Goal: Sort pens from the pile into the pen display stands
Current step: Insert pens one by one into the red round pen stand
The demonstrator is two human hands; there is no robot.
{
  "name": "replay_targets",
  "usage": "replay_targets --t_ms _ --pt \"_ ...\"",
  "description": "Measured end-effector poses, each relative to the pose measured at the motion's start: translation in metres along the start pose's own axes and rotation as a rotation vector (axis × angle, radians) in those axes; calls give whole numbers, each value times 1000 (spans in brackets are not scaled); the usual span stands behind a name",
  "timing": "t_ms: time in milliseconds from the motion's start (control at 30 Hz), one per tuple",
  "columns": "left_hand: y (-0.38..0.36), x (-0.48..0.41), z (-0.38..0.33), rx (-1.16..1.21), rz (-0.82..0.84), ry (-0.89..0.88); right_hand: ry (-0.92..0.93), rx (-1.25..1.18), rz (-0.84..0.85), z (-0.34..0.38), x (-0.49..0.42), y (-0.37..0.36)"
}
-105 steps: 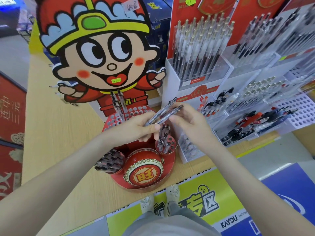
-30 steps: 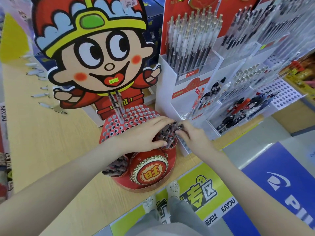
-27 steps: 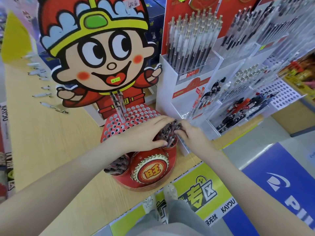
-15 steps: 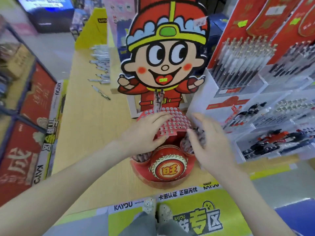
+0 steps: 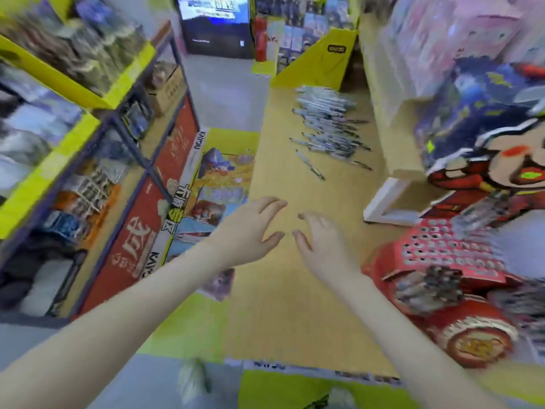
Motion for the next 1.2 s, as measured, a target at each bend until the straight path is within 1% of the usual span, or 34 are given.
replay_targets --t_ms 133,300,467,533,600,733,833,1000,1100,1200 --pt "30 3 87 -50 72 -40 -173 19 20 28 -57 -64" --pt "42 -23 151 -58 152 -98 -337 47 99 36 -93 -110" --pt "21 -83 169 -96 247 -199 -475 44 125 -6 -102 -146" --pt "8 -111 178 -103 275 -215 -569 40 163 -30 -106 -163" --pt "-1 -139 189 -118 293 -219 -670 37 158 -53 -117 -173" --pt "-13 -196 214 -176 335 -199 -782 70 77 -93 -160 -167" --pt "-21 -236 223 -191 389 -194 -879 82 60 -113 -182 -158" --pt "-44 -303 213 -241 473 -267 -1045 61 37 -145 -215 -148" --pt "-69 -354 211 -241 484 -281 -1203 28 -10 -171 -222 -141" --pt "-98 -402 201 -208 520 -300 -1406 -55 -110 -199 -210 -130"
Point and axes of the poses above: each hand's wrist, its own x-axis away from the middle knuckle, its own y-axis out of the back of the hand, z = x × y, the point moved 10 cm from there along -x, towards the middle knuckle, and after that the axes turned 7 degrees about x, right-handed, at the moved point
